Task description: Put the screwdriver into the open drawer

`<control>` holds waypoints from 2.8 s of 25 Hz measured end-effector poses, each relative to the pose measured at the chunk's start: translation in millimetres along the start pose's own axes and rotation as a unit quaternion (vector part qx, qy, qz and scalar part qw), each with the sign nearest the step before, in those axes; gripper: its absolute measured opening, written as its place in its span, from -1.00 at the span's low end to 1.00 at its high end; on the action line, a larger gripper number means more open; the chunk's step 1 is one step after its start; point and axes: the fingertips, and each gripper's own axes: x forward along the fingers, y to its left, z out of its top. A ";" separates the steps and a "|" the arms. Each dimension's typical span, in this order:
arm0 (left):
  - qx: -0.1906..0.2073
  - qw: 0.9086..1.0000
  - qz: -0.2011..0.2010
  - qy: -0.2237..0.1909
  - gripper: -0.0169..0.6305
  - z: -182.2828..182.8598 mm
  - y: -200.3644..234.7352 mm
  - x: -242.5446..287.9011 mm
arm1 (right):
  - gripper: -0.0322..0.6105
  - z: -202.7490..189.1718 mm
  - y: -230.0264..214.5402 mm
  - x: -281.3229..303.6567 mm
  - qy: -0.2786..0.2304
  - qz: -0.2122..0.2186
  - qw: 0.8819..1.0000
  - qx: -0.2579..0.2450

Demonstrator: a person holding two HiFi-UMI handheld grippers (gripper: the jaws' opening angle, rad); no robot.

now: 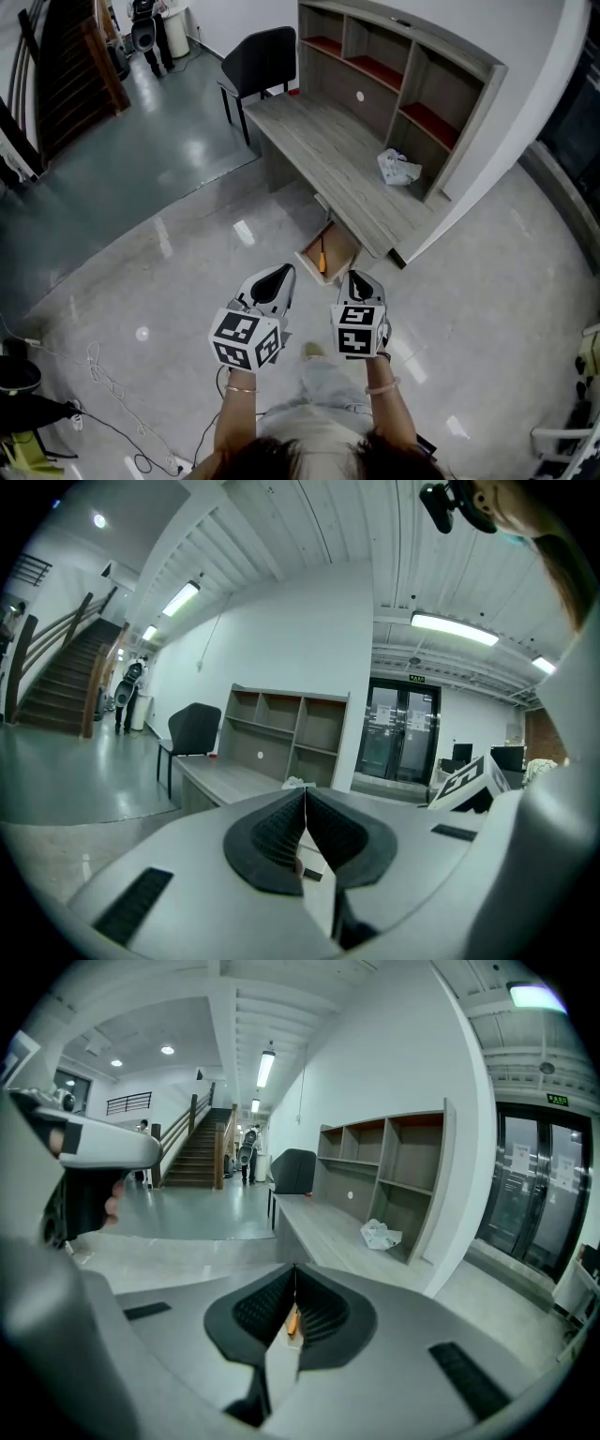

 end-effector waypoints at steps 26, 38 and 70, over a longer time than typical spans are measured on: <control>0.045 0.998 0.012 -0.037 -0.90 17.1 -75.1 -93.7 | -0.81 16.6 10.8 -130.4 -0.092 0.007 0.996 -0.006; 0.051 0.998 0.022 -0.039 -0.90 10.0 -102.9 -123.7 | -0.82 24.2 17.4 -186.4 -0.148 0.019 0.989 -0.008; 0.057 0.997 0.022 -0.042 -0.90 3.8 -120.9 -150.1 | -0.82 22.8 33.5 -235.0 -0.175 0.026 0.984 -0.014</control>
